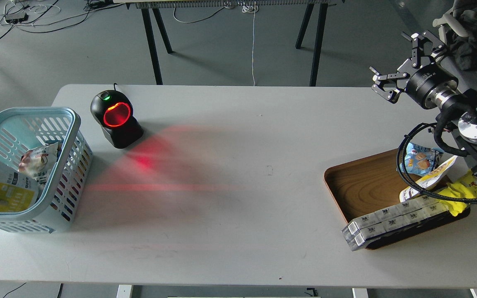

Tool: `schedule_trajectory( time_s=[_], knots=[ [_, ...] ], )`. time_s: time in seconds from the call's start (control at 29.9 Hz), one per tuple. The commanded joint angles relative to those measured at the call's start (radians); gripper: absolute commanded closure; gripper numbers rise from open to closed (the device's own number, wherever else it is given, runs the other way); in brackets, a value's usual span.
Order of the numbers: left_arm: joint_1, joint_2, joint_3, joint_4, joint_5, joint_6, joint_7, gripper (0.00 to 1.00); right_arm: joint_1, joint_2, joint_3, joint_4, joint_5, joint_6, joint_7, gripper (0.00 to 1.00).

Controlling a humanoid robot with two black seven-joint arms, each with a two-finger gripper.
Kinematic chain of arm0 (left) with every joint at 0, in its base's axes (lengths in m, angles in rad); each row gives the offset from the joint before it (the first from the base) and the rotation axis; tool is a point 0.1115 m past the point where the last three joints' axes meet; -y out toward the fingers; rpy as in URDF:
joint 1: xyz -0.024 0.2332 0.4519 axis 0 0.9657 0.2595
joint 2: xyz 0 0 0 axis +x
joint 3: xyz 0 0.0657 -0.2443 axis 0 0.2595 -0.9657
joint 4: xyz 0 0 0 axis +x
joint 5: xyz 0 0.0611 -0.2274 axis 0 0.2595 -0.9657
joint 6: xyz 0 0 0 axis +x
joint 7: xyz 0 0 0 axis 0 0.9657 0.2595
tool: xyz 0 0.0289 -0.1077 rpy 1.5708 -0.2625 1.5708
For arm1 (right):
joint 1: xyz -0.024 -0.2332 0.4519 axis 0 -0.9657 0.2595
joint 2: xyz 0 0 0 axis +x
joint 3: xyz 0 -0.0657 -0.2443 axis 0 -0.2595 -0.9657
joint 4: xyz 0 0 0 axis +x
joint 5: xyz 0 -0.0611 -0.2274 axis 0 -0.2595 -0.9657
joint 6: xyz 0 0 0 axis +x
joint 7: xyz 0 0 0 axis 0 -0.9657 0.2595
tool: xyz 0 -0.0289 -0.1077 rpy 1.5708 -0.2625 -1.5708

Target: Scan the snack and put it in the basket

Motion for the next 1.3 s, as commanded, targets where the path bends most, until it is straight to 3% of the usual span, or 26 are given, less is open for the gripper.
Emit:
schedule_trajectory(
  time_s=[0.0, 0.2, 0.37, 0.47, 0.6, 0.8, 0.97, 1.27],
  knots=[
    [-0.001, -0.14, -0.126, 0.01, -0.233, 0.004, -0.003, 0.01, 0.001, 0.0, 0.025, 0.0, 0.001, -0.001, 0.0, 0.03],
    [0.0, -0.401, -0.333, 0.148, -0.52, -0.051, 0.014, 0.01, -0.004, 0.0, 0.029, 0.004, 0.001, 0.002, 0.0, 0.01],
    [-0.004, -0.678, -0.48, 0.355, -0.649, -0.218, 0.081, 0.01, -0.008, -0.02, 0.038, 0.045, 0.004, 0.028, -0.001, 0.01],
    [-0.004, -0.789, -0.546, 0.483, -0.731, -0.322, 0.097, 0.01, -0.022, -0.082, 0.063, 0.107, 0.004, 0.051, -0.003, 0.01],
    [-0.012, -0.901, -0.595, 0.622, -0.818, -0.463, 0.123, 0.01, -0.057, -0.136, 0.071, 0.206, 0.002, 0.049, -0.003, 0.01],
    [-0.027, -1.033, -0.622, 0.781, -0.949, -0.641, 0.164, 0.01, -0.135, -0.164, 0.139, 0.222, 0.005, 0.052, -0.001, 0.01],
    [-0.029, -1.101, -0.62, 0.821, -0.964, -0.632, 0.167, 0.01, -0.18, -0.146, 0.209, 0.222, 0.004, 0.045, -0.001, 0.01],
    [-0.038, -1.108, -0.611, 0.817, -0.964, -0.6, 0.178, 0.01, -0.185, -0.106, 0.204, 0.228, 0.002, 0.048, 0.0, 0.01]
  ],
)
